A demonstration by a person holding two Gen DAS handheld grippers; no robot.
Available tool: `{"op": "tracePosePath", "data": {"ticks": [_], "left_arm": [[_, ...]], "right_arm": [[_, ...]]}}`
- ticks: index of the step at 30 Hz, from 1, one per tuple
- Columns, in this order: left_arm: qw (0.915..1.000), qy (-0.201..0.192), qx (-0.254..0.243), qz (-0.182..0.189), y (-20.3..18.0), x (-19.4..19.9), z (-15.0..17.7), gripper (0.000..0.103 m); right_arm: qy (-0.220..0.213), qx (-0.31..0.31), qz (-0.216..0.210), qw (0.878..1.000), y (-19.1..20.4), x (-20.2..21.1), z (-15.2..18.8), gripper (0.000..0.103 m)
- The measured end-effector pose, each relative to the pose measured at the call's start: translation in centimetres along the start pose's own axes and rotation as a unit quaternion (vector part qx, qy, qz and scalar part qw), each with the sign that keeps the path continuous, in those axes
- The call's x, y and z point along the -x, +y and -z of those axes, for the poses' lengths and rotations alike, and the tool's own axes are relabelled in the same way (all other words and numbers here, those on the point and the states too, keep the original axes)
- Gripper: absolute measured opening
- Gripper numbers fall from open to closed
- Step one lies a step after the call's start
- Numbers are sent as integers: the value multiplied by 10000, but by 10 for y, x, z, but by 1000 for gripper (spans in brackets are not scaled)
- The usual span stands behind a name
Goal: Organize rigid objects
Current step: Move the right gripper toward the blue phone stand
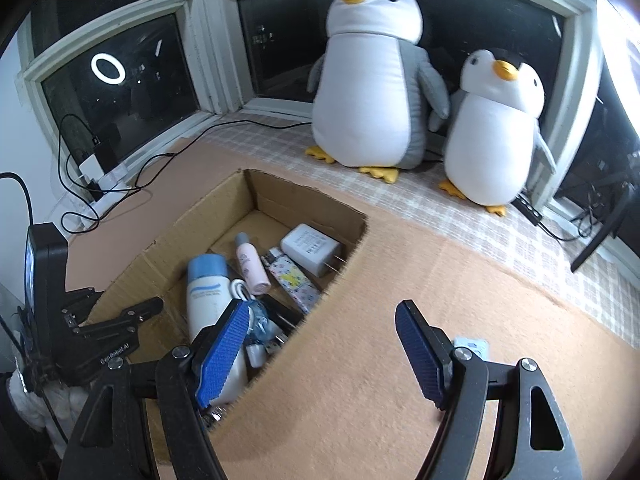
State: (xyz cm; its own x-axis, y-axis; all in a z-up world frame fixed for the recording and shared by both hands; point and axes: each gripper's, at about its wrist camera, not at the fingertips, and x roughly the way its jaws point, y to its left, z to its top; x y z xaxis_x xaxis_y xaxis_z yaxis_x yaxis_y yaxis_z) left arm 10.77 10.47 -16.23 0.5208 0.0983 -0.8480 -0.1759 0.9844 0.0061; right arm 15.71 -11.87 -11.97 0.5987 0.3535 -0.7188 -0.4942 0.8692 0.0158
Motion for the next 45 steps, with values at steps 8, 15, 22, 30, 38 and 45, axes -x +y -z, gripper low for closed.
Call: {"op": "tracePosePath", "data": {"ticks": [8,15,22,30,38,45], "left_arm": [[10000,7,40,-10,2,1,2,25],[10000,3,20,-18,1,0,2,25],[10000,3,21,-21,1,0,2,25],[10000,4,28,-20,1,1,2,25],[10000,7,39,-15,2,1,2,25],[10000,7,39,-16,2,0,2,25]], "right_arm": [[3,-565,146,9983,-45,10,24,72],[277,-927,388,9946,-83,12,48,72],[580,-1113,394,9913,-107,3,63,72],[784,-1056,400,9905,-111,-12,66,67],[1033,-980,376,9891,-110,-27,60,61],[1301,-932,386,9864,-110,-41,54,54]]}}
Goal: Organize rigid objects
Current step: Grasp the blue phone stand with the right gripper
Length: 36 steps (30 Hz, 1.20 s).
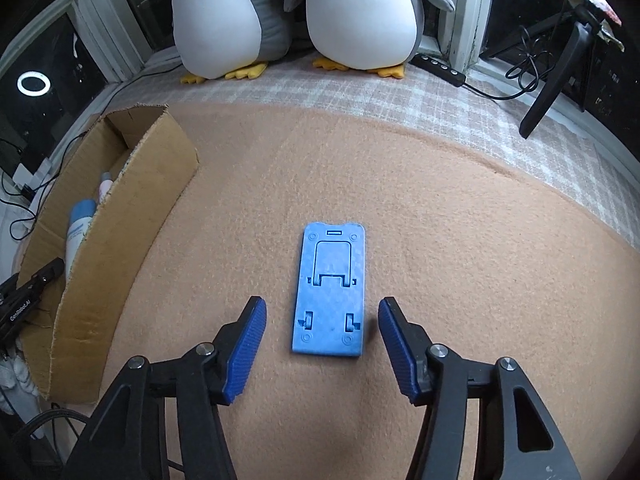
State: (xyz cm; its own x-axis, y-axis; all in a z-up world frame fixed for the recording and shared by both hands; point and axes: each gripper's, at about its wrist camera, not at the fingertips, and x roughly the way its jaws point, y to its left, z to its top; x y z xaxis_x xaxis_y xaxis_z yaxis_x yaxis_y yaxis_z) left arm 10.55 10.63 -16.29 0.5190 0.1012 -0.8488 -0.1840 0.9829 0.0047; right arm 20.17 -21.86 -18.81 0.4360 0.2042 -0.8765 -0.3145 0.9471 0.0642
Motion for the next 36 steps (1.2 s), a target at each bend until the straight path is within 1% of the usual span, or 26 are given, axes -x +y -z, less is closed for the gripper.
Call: {"op": "tracePosePath", "data": {"ticks": [2,4,5,8,11,17,25,29,36], "left_arm": [[10000,1,-2,0,0,0,0,25],[10000,1,-1,-1,0,0,0,25],[10000,2,-2,-2,0,0,0,25],[10000,1,-1,-6,0,0,0,25],[10000,0,0,-3,0,0,0,25],[10000,0,3,-4,0,0,0,25],[10000,-2,-6,-8,0,0,0,25],[10000,-3,-7,-6,1,0,0,25],[10000,-1,-2,-8,0,0,0,25]], "right_arm": [[70,17,8,10000,0,-2,-1,53],[130,12,30,9999,0,-5,-2,50],[151,3,19,9999,-1,-6,-2,47],[161,-8,-1,9999,-3,-6,-4,42],[188,-11,22,9998,-6,-6,-6,33],[150,52,21,9999,-6,-5,-5,33],[-89,-56,-105,9999,-3,11,1,33],[-286,36,-117,9995,7,26,-1,33],[-592,257,-367,9972,40,51,-8,33]]}}
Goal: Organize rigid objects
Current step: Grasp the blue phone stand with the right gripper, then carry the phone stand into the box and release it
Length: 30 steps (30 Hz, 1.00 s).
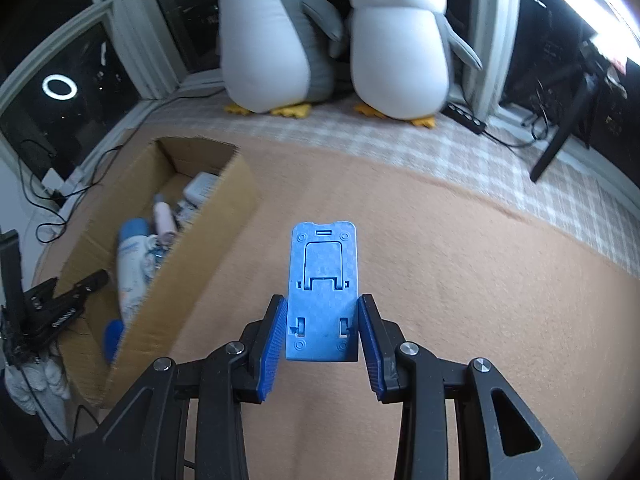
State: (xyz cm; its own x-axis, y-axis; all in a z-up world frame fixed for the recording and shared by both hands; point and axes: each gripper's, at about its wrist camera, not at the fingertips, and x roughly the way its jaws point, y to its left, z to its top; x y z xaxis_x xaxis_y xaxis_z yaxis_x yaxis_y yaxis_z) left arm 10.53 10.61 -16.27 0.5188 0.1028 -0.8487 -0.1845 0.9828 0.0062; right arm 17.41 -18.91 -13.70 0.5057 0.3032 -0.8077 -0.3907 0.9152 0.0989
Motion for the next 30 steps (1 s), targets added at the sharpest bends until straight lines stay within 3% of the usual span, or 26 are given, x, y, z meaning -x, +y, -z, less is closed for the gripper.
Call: {"op": "tracePosePath", "data": {"ticks": [9,19,30], "left_arm": [[10000,0,2,-2,0,0,0,25],[10000,-3,5,-2,0,0,0,25],[10000,-2,4,-5,-1,0,0,25]], "right_arm": [[-159,458,-594,9971,65,11,-6,33],[5,1185,-1031,9876,137,0,5,33],[164,1449,-1116,9830,162,-16,12,33]]}}
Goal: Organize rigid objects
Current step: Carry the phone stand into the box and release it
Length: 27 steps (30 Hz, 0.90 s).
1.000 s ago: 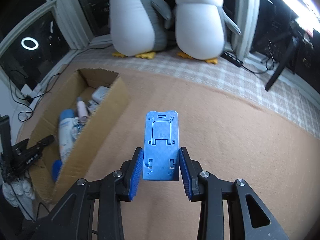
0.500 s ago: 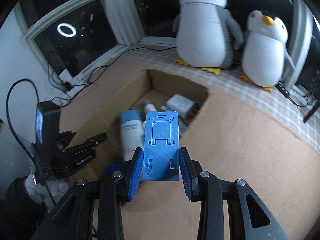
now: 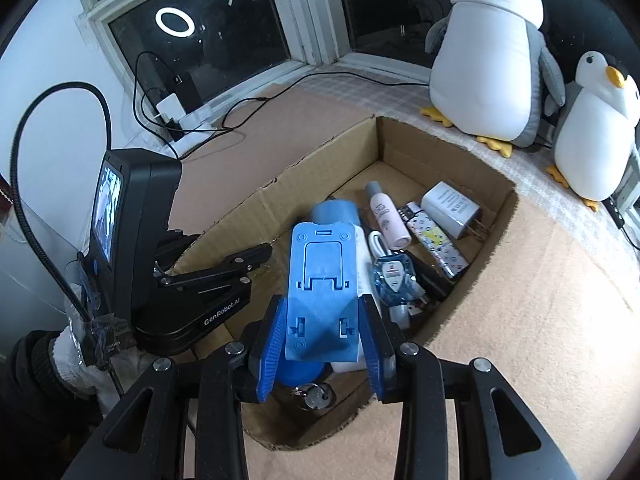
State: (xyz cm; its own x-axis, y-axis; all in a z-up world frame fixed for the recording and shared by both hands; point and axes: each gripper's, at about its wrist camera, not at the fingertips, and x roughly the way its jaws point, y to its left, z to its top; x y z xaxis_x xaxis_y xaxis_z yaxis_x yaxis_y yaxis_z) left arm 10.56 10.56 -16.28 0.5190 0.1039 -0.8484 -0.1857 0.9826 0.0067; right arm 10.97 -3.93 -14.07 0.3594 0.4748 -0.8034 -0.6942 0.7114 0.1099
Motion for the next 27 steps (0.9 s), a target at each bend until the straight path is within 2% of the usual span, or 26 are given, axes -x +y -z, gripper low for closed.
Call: {"op": "tracePosePath", "data": {"ticks": [15,19,23,27], "left_arm": [[10000,2,8,-7,-1,-1,-1,25],[10000,3,9,-11,-1,-2,-2,25],[10000,3,5,-11,-1,-2,-2,25],[10000,0,4,-11,-1,-2,-2,25]], "right_arm": [[163,184,-19,9997,9,-24,-1,32],[201,339,122,9991,13,-27,-1,33],[184,353,203,9990,12,-28,0,49],[204,372,268,9987,10,-28,0,52]]}}
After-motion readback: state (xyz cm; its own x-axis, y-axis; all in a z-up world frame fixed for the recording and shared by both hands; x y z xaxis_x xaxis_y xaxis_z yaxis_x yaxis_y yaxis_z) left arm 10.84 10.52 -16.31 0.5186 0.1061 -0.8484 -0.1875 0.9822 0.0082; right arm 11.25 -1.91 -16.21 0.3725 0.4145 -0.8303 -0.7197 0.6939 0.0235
